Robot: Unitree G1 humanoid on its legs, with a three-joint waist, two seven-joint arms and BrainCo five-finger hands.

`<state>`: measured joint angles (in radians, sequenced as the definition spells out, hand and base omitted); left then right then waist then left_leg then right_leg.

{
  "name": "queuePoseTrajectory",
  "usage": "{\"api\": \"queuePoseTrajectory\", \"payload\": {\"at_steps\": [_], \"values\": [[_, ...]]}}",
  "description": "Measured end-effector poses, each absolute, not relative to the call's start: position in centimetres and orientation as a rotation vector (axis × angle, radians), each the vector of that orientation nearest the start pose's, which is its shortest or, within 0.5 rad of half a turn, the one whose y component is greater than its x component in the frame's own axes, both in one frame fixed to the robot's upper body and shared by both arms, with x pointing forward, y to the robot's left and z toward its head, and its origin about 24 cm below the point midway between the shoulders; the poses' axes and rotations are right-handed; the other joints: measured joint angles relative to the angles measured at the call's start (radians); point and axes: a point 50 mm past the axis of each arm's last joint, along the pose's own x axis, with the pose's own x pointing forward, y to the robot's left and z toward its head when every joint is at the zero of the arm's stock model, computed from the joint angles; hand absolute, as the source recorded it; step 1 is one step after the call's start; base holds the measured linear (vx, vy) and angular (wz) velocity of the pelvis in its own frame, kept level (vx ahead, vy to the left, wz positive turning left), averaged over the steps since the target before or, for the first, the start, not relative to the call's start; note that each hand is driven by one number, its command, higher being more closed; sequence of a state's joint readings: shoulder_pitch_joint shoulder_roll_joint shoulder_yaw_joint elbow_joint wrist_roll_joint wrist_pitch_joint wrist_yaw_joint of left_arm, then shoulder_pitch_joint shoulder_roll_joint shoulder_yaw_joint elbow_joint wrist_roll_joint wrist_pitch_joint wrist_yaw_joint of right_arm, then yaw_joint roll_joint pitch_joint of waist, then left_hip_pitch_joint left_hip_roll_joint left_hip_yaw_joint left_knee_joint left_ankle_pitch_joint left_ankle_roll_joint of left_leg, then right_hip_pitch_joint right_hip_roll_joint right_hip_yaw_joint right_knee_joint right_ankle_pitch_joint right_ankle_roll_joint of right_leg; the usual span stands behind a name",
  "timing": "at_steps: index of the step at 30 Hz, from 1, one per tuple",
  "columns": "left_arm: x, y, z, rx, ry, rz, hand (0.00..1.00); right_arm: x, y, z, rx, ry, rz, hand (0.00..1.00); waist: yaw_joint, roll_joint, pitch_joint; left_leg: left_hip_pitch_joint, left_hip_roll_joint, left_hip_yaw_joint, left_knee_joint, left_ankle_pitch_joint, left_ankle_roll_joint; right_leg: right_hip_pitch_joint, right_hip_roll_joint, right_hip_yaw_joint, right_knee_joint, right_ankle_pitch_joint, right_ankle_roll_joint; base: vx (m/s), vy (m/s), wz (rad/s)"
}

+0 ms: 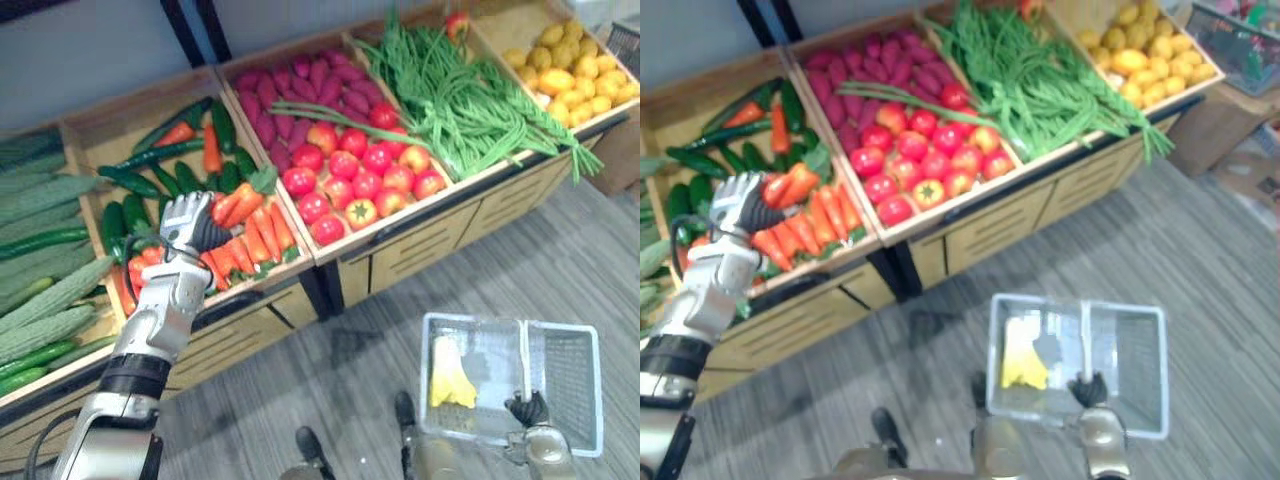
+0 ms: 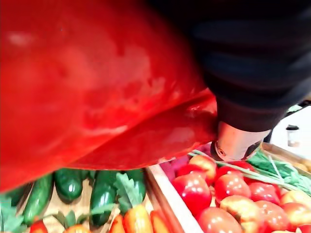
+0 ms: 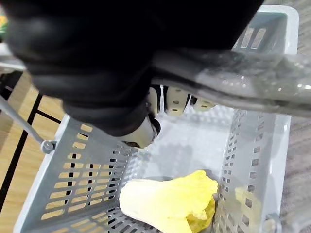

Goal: Pick vegetable in the basket

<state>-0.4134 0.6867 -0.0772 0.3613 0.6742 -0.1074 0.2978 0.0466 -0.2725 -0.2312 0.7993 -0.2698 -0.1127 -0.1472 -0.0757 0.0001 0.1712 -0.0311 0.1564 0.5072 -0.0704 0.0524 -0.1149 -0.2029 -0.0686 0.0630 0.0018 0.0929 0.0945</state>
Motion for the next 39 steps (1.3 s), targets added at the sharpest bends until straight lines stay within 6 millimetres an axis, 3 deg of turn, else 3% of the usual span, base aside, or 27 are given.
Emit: {"api": "queuePoseTrajectory", "payload": {"at_steps": [7,12,17,23,26,28,32,39], "values": [[30.4,23.7,12.5,1.378,-0.395,0.022,1.00,17.9,-34.2,-4.0,-0.847,0.601,-0.225,1.00,-0.006,-0.022,-0.055,0.046,-0.049,0.049,-0.025,-0.015,0.008,0.018,-0.028,0.080,-0.042,0.026,0.039,0.03,0.045,-0.22],[29.6,20.7,11.2,1.387,-0.450,-0.176,1.00,19.7,-34.1,-1.5,-0.961,0.507,-0.094,1.00,-0.029,-0.044,-0.087,0.095,-0.062,0.124,-0.026,-0.038,0.014,0.021,-0.023,0.166,-0.041,0.043,0.052,0.04,0.019,-0.51],[28.2,16.8,10.0,1.368,-0.534,-0.403,1.00,21.5,-32.0,0.3,-1.055,0.400,0.076,1.00,-0.046,-0.044,-0.118,0.160,-0.060,0.220,-0.031,-0.076,-0.006,0.036,-0.004,0.251,-0.033,0.043,0.054,0.03,-0.011,-0.56],[26.5,12.7,8.9,1.238,-0.603,-0.592,1.00,23.3,-27.7,2.6,-1.126,0.197,0.290,1.00,-0.055,-0.040,-0.152,0.220,-0.046,0.339,-0.031,-0.096,-0.032,0.037,0.041,0.333,-0.018,0.026,0.054,0.02,-0.058,-0.50],[25.8,10.7,8.4,1.183,-0.624,-0.677,1.00,23.4,-26.2,3.0,-1.141,0.147,0.380,1.00,-0.054,-0.038,-0.179,0.233,-0.034,0.386,-0.022,-0.104,-0.045,0.034,0.067,0.362,-0.014,0.023,0.049,0.03,-0.055,-0.39],[25.2,9.0,8.1,1.151,-0.654,-0.753,1.00,23.9,-24.8,3.5,-1.164,0.089,0.454,1.00,-0.055,-0.035,-0.188,0.234,-0.001,0.420,0.046,-0.144,-0.057,0.034,0.086,0.390,-0.002,0.027,0.043,0.08,-0.072,-0.43],[24.7,7.0,8.3,1.072,-0.703,-0.809,1.00,24.9,-23.3,4.0,-1.197,0.028,0.530,1.00,-0.056,-0.017,-0.201,0.238,0.050,0.481,0.151,-0.203,-0.075,0.035,0.116,0.440,0.003,0.028,0.043,0.04,-0.045,-0.45],[23.5,5.2,7.7,1.022,-0.723,-0.881,1.00,26.8,-20.3,5.3,-1.248,-0.086,0.629,1.00,-0.058,0.005,-0.209,0.279,0.107,0.595,0.256,-0.267,-0.103,0.037,0.175,0.537,0.021,0.028,0.043,-0.01,-0.009,-0.47]]}}
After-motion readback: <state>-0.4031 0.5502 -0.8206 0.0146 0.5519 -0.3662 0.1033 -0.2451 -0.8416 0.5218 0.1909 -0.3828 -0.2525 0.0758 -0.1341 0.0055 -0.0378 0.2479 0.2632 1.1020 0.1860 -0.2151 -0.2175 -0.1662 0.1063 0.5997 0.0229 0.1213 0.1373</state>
